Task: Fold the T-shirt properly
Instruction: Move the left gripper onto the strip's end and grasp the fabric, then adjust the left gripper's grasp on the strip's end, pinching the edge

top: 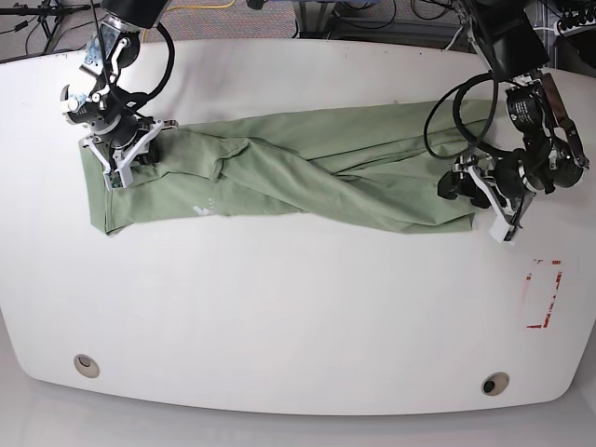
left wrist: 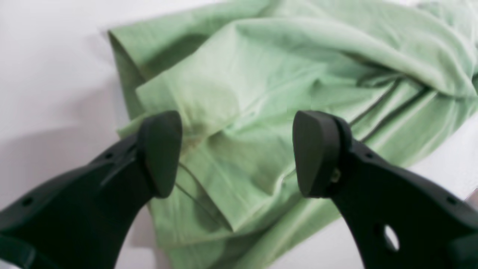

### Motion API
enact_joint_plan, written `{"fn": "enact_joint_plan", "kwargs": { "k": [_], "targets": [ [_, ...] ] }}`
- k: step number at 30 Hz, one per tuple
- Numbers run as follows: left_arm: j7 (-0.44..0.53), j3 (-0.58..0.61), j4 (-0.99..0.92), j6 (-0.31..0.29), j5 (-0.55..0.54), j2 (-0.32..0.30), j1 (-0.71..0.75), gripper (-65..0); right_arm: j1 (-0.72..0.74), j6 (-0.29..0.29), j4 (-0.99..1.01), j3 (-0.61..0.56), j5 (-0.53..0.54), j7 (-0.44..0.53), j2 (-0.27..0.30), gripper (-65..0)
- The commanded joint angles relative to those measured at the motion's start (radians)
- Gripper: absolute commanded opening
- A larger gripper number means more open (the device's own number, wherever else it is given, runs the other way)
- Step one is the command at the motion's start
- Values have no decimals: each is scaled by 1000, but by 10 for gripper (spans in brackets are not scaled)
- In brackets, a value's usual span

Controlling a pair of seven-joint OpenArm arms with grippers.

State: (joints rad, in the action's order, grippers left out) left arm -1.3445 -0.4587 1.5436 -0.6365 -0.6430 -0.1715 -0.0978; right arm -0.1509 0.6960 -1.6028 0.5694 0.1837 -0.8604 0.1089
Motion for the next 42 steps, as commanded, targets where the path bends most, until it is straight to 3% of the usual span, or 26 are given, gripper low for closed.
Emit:
{"fn": "enact_joint_plan", "kwargs": {
  "k": [1, 10, 26, 33, 37, 42],
  "targets": [
    [63, -1, -10, -1, -14, -13, -18, -212, -2, 2, -3, -1, -16, -29, 4, -609],
    [83, 1, -48, 89, -13, -18, -23, -211, -3, 2, -3, -1, -16, -29, 4, -609],
    [138, 2, -47, 185, -13, -56, -23, -215, 1, 2, -3, -1, -13, -29, 4, -609],
    [159, 10, -48, 194, -11, -67, -23, -215, 1, 2, -3, -1, -13, -29, 4, -609],
    [168, 74, -50, 194, -11, -69, -23, -215, 0, 2, -3, -1, -13, -29, 4, -609],
    [191, 104, -50, 194, 45, -64, -20, -215, -2, 2, -3, -1, -13, -29, 4, -609]
  ]
}}
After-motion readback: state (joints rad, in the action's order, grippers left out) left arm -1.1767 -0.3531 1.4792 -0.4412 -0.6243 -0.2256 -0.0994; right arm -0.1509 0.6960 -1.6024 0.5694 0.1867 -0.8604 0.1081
